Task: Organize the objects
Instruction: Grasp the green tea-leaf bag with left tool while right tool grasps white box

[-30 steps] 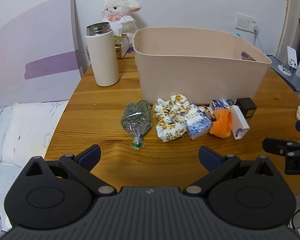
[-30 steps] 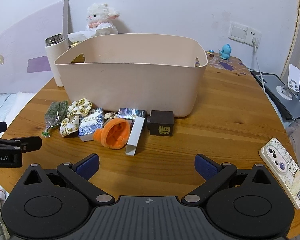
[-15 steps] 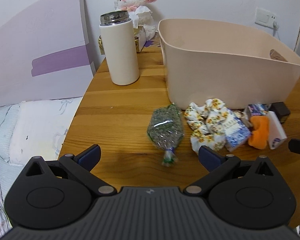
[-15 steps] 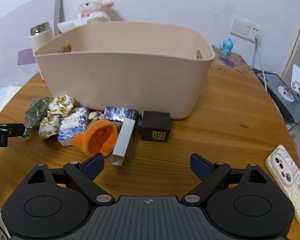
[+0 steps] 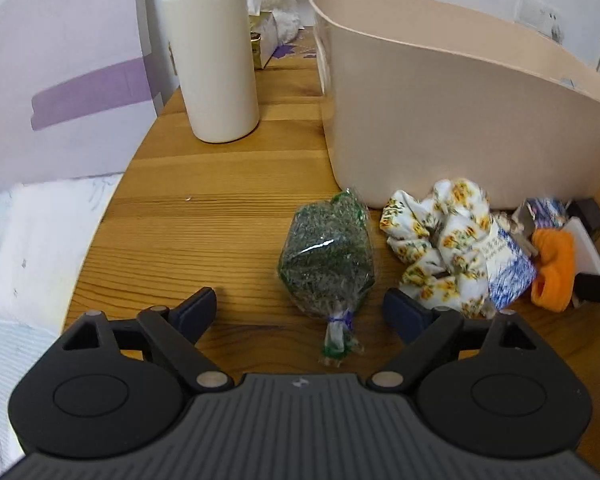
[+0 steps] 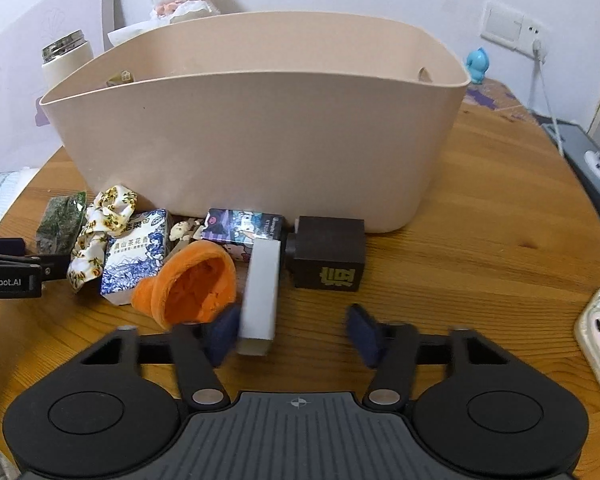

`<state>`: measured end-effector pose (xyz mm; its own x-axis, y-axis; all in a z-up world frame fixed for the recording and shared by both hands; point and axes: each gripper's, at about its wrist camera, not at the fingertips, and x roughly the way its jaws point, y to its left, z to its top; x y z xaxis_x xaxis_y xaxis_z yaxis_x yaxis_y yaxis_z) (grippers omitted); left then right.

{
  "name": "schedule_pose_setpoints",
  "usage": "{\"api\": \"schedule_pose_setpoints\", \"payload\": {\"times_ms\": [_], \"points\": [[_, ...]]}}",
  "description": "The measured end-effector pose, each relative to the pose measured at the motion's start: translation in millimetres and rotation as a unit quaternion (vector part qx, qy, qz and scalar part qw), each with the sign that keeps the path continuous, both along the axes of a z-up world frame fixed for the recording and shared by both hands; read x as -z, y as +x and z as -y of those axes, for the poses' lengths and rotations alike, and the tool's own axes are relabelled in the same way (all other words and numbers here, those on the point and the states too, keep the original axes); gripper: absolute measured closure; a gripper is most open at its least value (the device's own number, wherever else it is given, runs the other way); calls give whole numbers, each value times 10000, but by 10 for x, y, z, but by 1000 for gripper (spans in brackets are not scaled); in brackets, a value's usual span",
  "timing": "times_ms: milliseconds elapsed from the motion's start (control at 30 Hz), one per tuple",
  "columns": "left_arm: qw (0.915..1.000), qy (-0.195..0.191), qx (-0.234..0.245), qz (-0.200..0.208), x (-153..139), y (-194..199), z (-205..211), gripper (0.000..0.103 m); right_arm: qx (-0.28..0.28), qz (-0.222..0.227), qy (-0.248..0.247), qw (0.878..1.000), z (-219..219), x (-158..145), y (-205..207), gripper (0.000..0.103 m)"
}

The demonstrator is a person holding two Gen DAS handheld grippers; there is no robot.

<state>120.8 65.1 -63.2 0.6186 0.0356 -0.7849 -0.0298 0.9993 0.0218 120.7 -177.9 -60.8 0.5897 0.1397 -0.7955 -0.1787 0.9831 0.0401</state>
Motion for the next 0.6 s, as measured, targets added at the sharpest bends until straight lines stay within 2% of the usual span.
{"api": "schedule_pose_setpoints", "payload": {"times_ms": [33,67,133,167,233,367,400,600], "points": [[10000,-54,16,3,3,13,-6,17,-19,5,-9,10000,-9,2,5,74],[10000,-55,31,13,-1,15,-2,19,-29,21,-4,10000,-13,1,5,77],[9998,-58,154,61,-19,0,27,32,-73,7,82,9999,-1,-2,-4,87],[9997,-59,227,85,-29,-11,50,37,-97,-3,110,9999,-1,-3,-11,88],[9992,-72,367,128,-57,-43,103,59,-137,23,144,9998,-1,-10,-48,89],[9989,-74,439,119,-74,-77,152,65,-209,125,133,9996,15,-76,-162,89],[9989,-111,444,113,-74,-93,143,80,-223,159,149,9995,26,-109,-193,90],[9990,-209,365,121,-145,-248,84,82,-252,469,210,9984,132,-395,-330,90]]}}
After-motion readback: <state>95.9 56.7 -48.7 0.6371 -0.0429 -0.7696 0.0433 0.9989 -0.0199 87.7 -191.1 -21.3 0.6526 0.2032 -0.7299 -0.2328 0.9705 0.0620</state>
